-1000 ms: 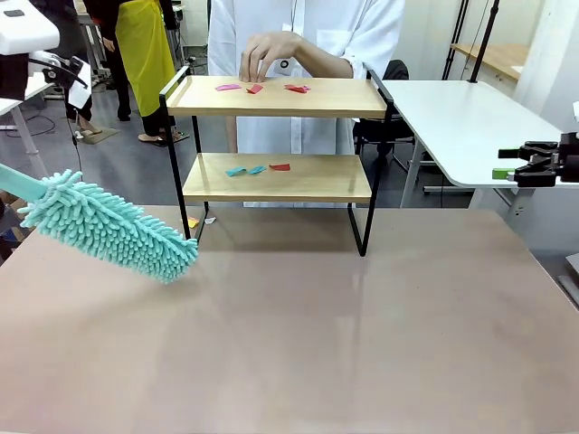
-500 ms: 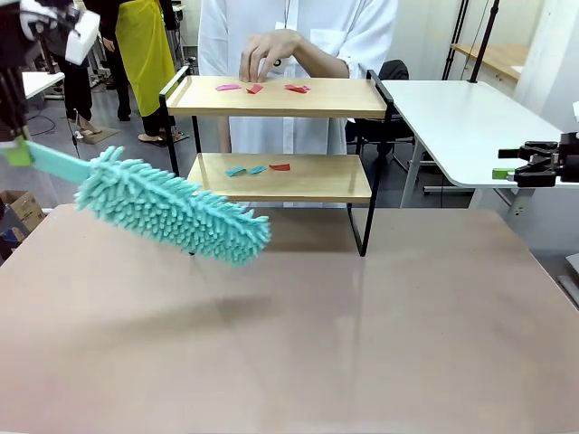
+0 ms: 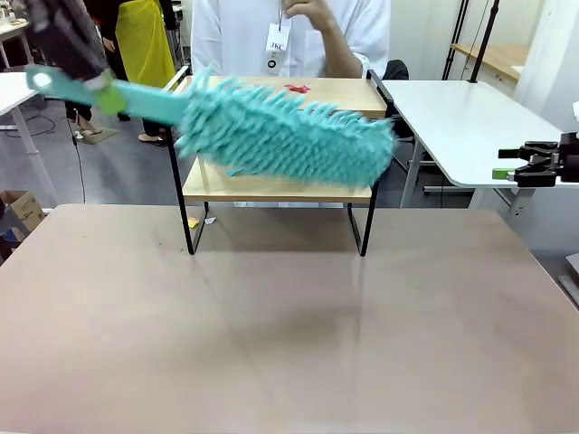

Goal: Clean the shelf.
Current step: Clean the specific section of the Shelf indicated by the human with the Duster.

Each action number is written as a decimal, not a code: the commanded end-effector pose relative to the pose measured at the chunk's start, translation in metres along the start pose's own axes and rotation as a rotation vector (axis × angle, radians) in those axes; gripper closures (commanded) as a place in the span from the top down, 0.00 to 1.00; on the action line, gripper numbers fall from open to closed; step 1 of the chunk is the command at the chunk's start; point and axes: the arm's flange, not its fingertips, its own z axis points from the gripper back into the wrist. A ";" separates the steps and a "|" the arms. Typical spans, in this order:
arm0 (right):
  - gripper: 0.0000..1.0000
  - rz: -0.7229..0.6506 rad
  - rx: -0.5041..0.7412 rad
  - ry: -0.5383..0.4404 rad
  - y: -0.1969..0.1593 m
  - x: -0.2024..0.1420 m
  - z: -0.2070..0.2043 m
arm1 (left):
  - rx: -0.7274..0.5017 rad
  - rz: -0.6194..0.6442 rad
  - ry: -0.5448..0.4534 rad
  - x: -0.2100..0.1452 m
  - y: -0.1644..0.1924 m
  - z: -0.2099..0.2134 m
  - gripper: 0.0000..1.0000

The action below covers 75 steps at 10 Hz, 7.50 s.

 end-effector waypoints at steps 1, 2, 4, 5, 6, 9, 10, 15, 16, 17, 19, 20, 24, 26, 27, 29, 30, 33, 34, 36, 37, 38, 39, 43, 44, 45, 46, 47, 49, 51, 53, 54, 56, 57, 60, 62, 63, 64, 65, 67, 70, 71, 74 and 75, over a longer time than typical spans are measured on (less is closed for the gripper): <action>1.00 -0.001 -0.001 0.008 0.000 0.004 0.000 | 0.014 0.061 -0.148 0.026 -0.004 0.012 0.13; 1.00 -0.001 -0.001 0.008 0.000 0.004 0.000 | 0.026 0.105 -0.207 0.040 -0.008 0.019 0.13; 1.00 -0.001 -0.001 0.008 0.000 0.004 0.000 | 0.093 0.282 -0.292 0.076 -0.008 0.029 0.13; 1.00 -0.001 -0.001 0.008 0.000 0.004 0.000 | 0.125 0.348 -0.311 0.097 -0.009 0.029 0.13; 1.00 -0.001 -0.001 0.008 0.000 0.004 0.000 | 0.172 0.430 -0.313 0.119 -0.009 0.026 0.13; 1.00 -0.001 -0.001 0.008 0.000 0.004 0.000 | 0.235 0.627 -0.303 0.187 -0.002 0.006 0.13; 1.00 -0.001 -0.001 0.008 0.000 0.004 0.000 | 0.277 0.693 -0.298 0.208 -0.001 -0.002 0.13; 1.00 -0.001 -0.001 0.008 0.000 0.004 0.000 | 0.440 0.951 -0.284 0.281 0.025 -0.057 0.13; 1.00 -0.001 -0.001 0.008 0.000 0.004 0.000 | 0.390 0.962 -0.248 0.286 0.033 -0.069 0.13; 1.00 -0.001 -0.001 0.008 0.000 0.004 0.000 | 0.452 0.925 -0.301 0.249 0.018 -0.062 0.13; 1.00 -0.001 -0.001 0.008 0.000 0.004 0.000 | 0.452 0.925 -0.301 0.249 0.018 -0.062 0.13; 1.00 -0.001 -0.001 0.008 0.000 0.004 0.000 | 0.425 0.942 -0.267 0.264 0.025 -0.080 0.13; 1.00 -0.001 -0.001 0.008 0.000 0.004 0.000 | 0.439 1.097 -0.308 0.278 0.009 -0.121 0.13; 1.00 -0.001 -0.001 0.008 0.000 0.004 0.000 | 0.384 1.136 -0.280 0.279 0.005 -0.134 0.13; 1.00 -0.001 -0.001 0.008 0.000 0.004 0.000 | 0.362 1.147 -0.273 0.279 0.005 -0.139 0.13; 1.00 -0.001 -0.001 0.008 0.000 0.004 0.000 | 0.340 1.164 -0.242 0.278 0.006 -0.148 0.13; 1.00 -0.001 -0.001 0.008 0.000 0.004 0.000 | 0.339 1.181 -0.224 0.278 0.009 -0.152 0.13; 1.00 -0.001 -0.001 0.008 0.000 0.004 0.000 | 0.308 1.212 -0.190 0.275 0.017 -0.163 0.13; 1.00 -0.001 -0.001 0.008 0.000 0.004 0.000 | 0.264 1.195 -0.181 0.274 0.020 -0.163 0.13; 1.00 -0.001 -0.001 0.008 0.000 0.004 0.000 | 0.327 1.177 -0.195 0.278 0.017 -0.163 0.13; 1.00 -0.001 -0.001 0.008 0.000 0.004 0.000 | 0.307 1.189 -0.188 0.278 0.019 -0.166 0.13; 1.00 -0.001 -0.001 0.008 0.000 0.004 0.000 | 0.353 1.216 -0.170 0.273 0.024 -0.163 0.13; 1.00 -0.001 -0.001 0.008 0.000 0.004 0.000 | 0.355 1.227 -0.148 0.265 0.027 -0.160 0.13; 1.00 -0.001 -0.001 0.008 0.000 0.004 0.000 | 0.394 1.315 -0.113 0.229 0.048 -0.150 0.13; 1.00 -0.001 -0.001 0.008 0.000 0.004 0.000 | 0.411 1.330 -0.090 0.220 0.054 -0.147 0.13; 1.00 -0.001 -0.001 0.008 0.000 0.004 0.000 | 0.414 1.345 -0.078 0.209 0.062 -0.145 0.13; 1.00 -0.001 -0.001 0.008 0.000 0.004 0.000 | 0.417 1.351 -0.066 0.201 0.068 -0.142 0.13; 1.00 -0.001 -0.001 0.008 0.000 0.004 0.000 | 0.436 1.356 -0.050 0.193 0.073 -0.140 0.13; 1.00 -0.001 -0.001 0.008 0.000 0.004 0.000 | 0.474 1.362 -0.002 0.179 0.079 -0.134 0.13; 1.00 -0.001 -0.001 0.008 0.000 0.004 0.000 | 0.521 1.356 0.050 0.162 0.086 -0.133 0.13; 1.00 -0.001 -0.001 0.008 0.000 0.004 0.000 | 0.562 1.351 0.090 0.144 0.091 -0.131 0.13; 1.00 -0.001 -0.001 0.008 0.000 0.004 0.000 | 0.608 1.365 0.113 0.131 0.092 -0.129 0.13; 1.00 -0.001 -0.001 0.008 0.000 0.004 0.000 | 0.802 1.449 0.184 0.100 0.094 -0.126 0.13; 1.00 -0.001 -0.001 0.008 0.000 0.004 0.000 | 0.820 1.442 0.172 0.090 0.089 -0.124 0.13; 1.00 -0.001 -0.001 0.008 0.000 0.004 0.000 | 0.844 1.437 -0.053 0.073 0.064 -0.100 0.13; 1.00 -0.001 -0.001 0.008 0.000 0.004 0.000 | 0.867 1.450 -0.082 0.068 0.055 -0.090 0.13; 1.00 -0.001 -0.001 0.008 0.000 0.004 0.000 | 0.867 1.451 -0.110 0.066 0.052 -0.086 0.13; 1.00 -0.001 -0.001 0.008 0.000 0.004 0.000 | 0.812 1.421 -0.154 0.066 0.051 -0.084 0.13; 1.00 -0.001 -0.001 0.008 0.000 0.004 0.000 | 0.835 1.440 -0.063 0.077 0.055 -0.078 0.13; 1.00 -0.001 -0.001 0.008 0.000 0.004 0.000 | 0.835 1.440 -0.063 0.077 0.055 -0.078 0.13; 1.00 -0.001 -0.001 0.008 0.000 0.004 0.000 | 0.734 1.290 -0.186 0.062 0.053 -0.063 0.13; 1.00 -0.001 -0.001 0.008 0.000 0.004 0.000 | 0.680 1.217 -0.202 0.047 0.052 -0.054 0.13; 1.00 -0.001 -0.001 0.008 0.000 0.004 0.000 | 0.476 0.975 -0.174 -0.006 0.048 -0.030 0.13; 1.00 -0.001 -0.001 0.008 0.000 0.004 0.000 | 0.395 0.886 -0.183 -0.020 0.049 -0.024 0.13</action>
